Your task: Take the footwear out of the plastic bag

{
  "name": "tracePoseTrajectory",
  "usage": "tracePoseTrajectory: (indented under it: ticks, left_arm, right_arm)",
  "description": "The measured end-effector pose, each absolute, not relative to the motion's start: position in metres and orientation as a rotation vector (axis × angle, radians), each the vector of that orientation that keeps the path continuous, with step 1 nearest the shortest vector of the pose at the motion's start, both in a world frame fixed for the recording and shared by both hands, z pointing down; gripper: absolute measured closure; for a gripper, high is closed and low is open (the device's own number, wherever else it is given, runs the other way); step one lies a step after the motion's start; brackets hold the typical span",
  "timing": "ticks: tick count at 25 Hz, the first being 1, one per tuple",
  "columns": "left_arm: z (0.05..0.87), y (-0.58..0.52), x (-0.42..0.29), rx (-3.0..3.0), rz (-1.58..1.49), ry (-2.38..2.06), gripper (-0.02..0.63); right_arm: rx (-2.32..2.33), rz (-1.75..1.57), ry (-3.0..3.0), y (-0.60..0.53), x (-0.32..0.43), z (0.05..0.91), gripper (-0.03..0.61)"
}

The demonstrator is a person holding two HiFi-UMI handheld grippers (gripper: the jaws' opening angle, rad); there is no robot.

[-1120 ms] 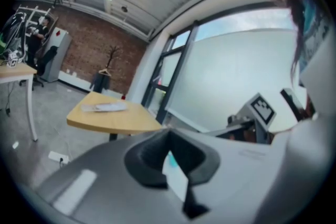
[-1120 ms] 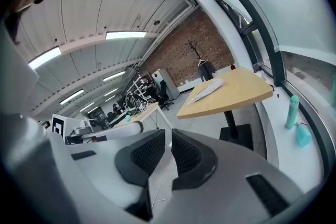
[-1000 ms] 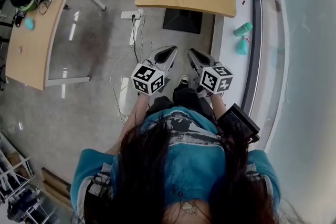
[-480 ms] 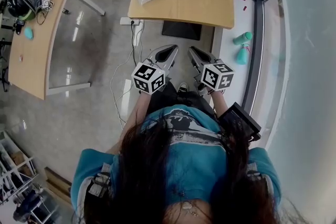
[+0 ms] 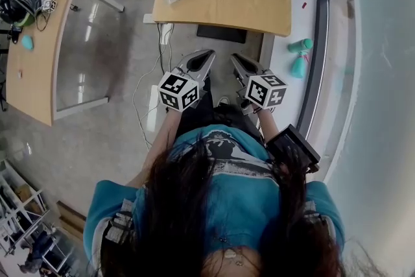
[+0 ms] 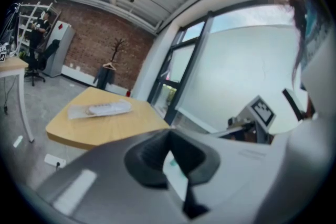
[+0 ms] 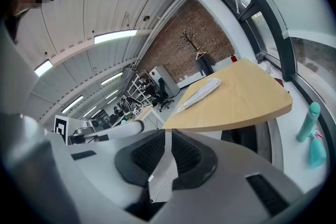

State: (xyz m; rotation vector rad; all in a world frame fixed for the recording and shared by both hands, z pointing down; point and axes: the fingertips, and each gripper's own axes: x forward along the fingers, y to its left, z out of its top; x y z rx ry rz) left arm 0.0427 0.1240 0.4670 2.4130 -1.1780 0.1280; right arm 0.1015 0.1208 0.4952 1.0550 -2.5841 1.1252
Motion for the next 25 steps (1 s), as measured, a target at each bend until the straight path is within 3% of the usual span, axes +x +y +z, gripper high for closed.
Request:
tracePoseTrajectory:
  ticks: [25]
  left_arm:
    - [0.489, -0.134, -0.107, 2.443, 0.152, -1.023, 0.612]
  right_arm:
    - [1.22, 1.178, -2.463, -0.122, -0.033, 0.5, 0.531]
